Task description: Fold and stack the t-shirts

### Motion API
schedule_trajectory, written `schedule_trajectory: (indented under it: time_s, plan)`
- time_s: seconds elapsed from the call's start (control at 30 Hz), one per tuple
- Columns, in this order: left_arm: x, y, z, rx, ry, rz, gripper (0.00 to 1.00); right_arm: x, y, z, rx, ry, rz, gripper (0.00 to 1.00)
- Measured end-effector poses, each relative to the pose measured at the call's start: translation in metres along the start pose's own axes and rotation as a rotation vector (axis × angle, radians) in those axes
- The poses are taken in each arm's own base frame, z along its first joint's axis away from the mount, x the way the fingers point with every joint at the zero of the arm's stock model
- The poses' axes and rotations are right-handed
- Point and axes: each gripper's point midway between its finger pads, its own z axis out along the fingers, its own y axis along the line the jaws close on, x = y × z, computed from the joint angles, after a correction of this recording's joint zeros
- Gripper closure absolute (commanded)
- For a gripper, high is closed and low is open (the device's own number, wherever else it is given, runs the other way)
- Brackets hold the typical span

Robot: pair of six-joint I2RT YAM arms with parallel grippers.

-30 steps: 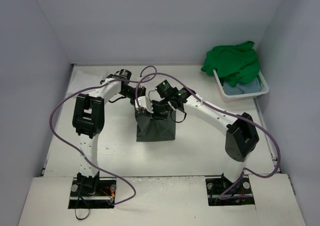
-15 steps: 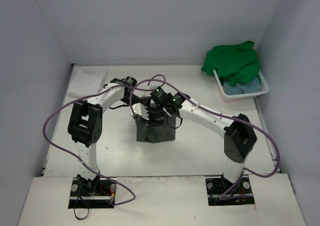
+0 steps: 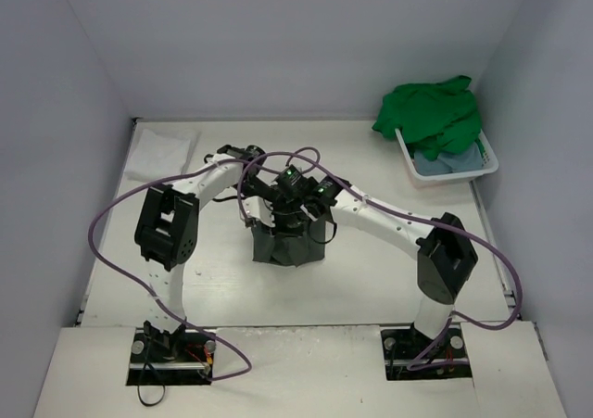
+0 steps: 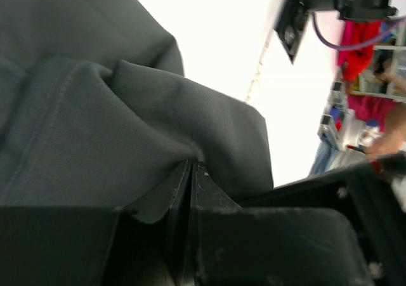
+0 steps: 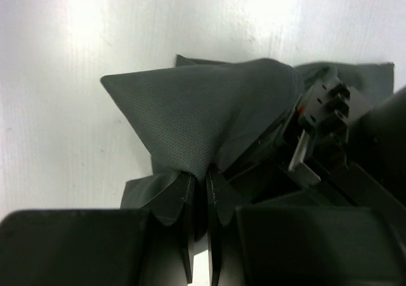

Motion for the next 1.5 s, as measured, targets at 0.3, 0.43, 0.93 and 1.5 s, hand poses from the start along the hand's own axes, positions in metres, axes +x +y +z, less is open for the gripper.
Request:
schedule_trajectory:
  time_s: [0.3, 0.43, 0.93, 1.5]
  plan:
    - [-0.059, 0.037, -0.066, -0.159, -0.18, 0.006, 1.0, 0.04, -0.058, 0.0, 0.063, 0.029, 0.074, 1.0]
    - [-0.083, 0.061, -0.134, -0.272, -0.337, 0.006, 1.0, 0.052, -0.068, 0.019, 0.037, 0.044, 0.092, 1.0]
    - [-0.041, 0.079, -0.159, -0.285, -0.369, -0.086, 1.0, 0.052, -0.134, 0.051, 0.077, 0.0, 0.105, 1.0]
    - [-0.02, 0.066, -0.131, -0.224, -0.292, -0.042, 1.0, 0.062, -0.18, 0.026, 0.171, -0.039, 0.176, 0.98]
